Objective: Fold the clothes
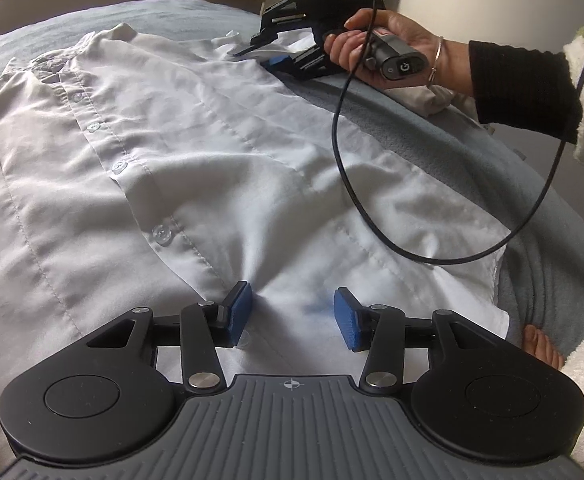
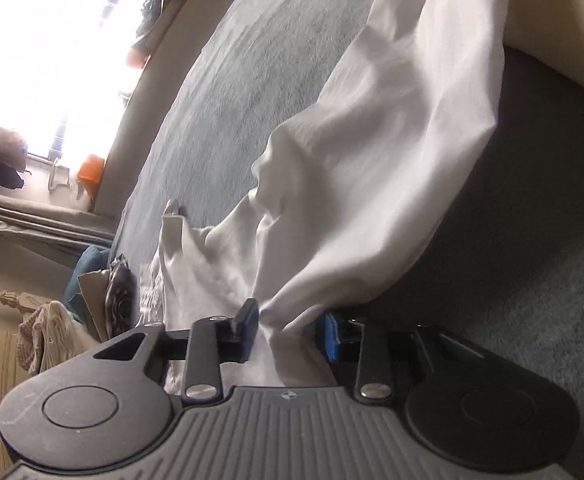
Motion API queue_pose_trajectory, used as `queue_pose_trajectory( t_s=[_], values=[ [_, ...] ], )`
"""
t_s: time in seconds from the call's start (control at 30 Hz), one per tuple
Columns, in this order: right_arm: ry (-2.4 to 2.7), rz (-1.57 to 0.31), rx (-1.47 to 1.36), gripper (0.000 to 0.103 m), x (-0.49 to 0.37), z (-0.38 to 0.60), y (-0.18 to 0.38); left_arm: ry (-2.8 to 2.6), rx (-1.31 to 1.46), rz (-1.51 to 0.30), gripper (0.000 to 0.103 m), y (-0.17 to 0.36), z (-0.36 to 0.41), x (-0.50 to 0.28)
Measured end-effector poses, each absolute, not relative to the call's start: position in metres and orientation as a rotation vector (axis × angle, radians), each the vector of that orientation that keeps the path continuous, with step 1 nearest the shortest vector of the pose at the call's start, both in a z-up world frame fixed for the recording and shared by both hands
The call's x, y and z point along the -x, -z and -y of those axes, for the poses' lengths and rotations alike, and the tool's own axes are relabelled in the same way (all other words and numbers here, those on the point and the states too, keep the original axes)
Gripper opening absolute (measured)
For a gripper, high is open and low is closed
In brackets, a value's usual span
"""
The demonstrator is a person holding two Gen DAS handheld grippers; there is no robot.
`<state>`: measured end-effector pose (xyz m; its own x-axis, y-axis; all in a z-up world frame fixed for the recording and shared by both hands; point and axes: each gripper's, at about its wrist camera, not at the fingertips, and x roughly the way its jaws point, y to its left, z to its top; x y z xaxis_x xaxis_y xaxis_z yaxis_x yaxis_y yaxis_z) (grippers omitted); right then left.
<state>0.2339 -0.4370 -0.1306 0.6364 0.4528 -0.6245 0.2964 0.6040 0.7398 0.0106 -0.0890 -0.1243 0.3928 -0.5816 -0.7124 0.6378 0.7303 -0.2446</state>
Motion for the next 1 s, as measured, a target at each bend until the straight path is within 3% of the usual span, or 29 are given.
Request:
queue_pose_trajectory(
  t_s=[0.1, 0.4, 0.53, 0.6, 0.63, 0.87, 1.0],
  values=[
    [-0.079, -0.842, -0.835, 0.005, -0.237, 0.432, 0.119, 0.778, -0.061, -0.882, 0.046, 0.124, 0.088, -0.012],
    [-0.013, -0.82, -0.706, 0.002, -0.257, 0.434, 0.13, 0.786, -0.054, -0.887, 0.046, 0.124, 0.085, -0.009],
    [-0.015, -0.881, -0.714, 0.01, -0.25, 0.435, 0.117, 0.791, -0.051, -0.888, 0.046, 0.124, 0.083, -0.008],
    [-0.008, -0.921, -0.709, 0.033, -0.242, 0.433, 0.107, 0.794, -0.045, -0.89, 0.046, 0.124, 0.081, -0.009],
    [0.008, -0.935, -0.68, 0.036, -0.235, 0.431, 0.1, 0.796, -0.04, -0.893, 0.046, 0.124, 0.081, -0.01],
    [-0.051, -0.852, -0.332, 0.034, -0.209, 0.373, 0.051, 0.815, -0.018, -0.9, 0.047, 0.124, 0.078, -0.014],
    [-0.142, -0.846, -0.248, 0.026, -0.244, 0.335, 0.05, 0.816, -0.016, -0.898, 0.047, 0.124, 0.079, -0.015]
  ],
)
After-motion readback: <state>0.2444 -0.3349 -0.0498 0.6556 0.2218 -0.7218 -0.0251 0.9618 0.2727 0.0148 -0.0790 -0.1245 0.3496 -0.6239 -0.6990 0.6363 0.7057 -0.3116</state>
